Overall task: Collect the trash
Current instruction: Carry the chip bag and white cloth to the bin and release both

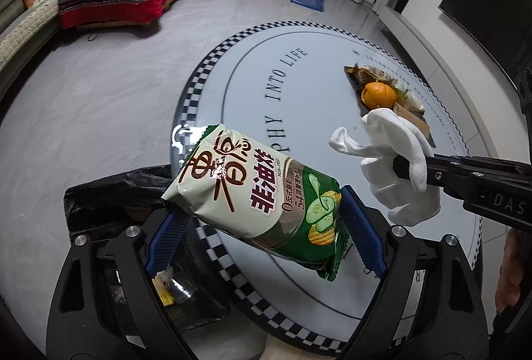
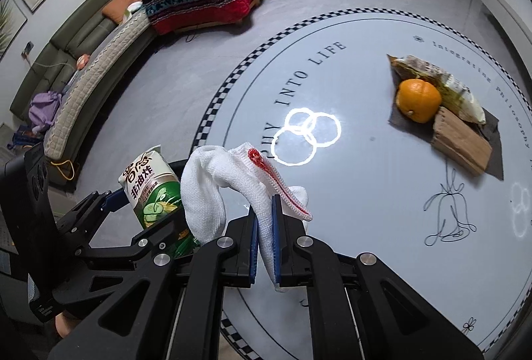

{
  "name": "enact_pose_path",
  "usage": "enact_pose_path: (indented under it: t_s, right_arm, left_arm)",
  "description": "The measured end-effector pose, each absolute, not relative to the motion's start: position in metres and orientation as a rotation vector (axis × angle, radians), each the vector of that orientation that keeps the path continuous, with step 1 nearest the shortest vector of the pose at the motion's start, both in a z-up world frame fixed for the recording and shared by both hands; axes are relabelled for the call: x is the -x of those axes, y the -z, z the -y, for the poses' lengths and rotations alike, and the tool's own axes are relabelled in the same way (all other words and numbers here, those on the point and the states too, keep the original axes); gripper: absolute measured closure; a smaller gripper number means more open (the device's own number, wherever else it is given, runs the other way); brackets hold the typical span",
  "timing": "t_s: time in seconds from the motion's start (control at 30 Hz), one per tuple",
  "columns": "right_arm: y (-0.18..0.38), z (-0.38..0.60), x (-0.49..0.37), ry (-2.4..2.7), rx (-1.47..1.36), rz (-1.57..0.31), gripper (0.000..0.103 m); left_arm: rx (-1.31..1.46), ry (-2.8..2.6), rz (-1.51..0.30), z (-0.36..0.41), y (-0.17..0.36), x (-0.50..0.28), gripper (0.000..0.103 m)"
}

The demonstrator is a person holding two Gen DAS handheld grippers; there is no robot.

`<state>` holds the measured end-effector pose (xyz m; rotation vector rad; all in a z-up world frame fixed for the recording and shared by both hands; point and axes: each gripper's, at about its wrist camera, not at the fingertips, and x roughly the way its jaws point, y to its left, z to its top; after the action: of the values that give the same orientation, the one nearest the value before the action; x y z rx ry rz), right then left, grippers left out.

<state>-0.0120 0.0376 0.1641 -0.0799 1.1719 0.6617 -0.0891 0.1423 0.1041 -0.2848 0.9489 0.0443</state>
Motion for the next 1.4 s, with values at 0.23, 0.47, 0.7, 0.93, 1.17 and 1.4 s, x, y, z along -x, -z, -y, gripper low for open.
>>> enact_pose_path:
  t_s: [0.23,0.47,0.7,0.93,1.17,1.4]
  right_arm:
    - [-0.160,-0.100,0.047,-0.784,0.156,-1.183,0.095]
    - [-0.150,-0.156,0.084,-0.888,0.236,-1.198,0.095]
    - [-0.131,-0.201,0.110,-0.951,0.305,-1.236,0.095]
    - [-0.103,-0.242,0.122,-0.977,0.371,-1.317,0.092]
    - [-0.093,-0.254,0.129,-0.962,0.385,-1.337,0.027]
    - [-0.100,-0.242,0.120,-0.949,0.367,-1.319,0.027]
  left_arm:
    - [0.295,-0.159,-0.942,-0.190,-0.096,0.134,0.018]
    - [0.323,-0.259,-0.953,-0.233,-0.081,0.176,0.018]
    - [0.376,-0.332,-0.984,-0.267,-0.059,0.209,0.018]
    - [0.421,-0.395,-1.031,-0.296,-0.036,0.235,0.016]
    - [0.454,-0.488,-1.082,-0.320,-0.021,0.250,0.006]
    - [0.480,-0.467,-1.064,-0.319,-0.021,0.252,0.006]
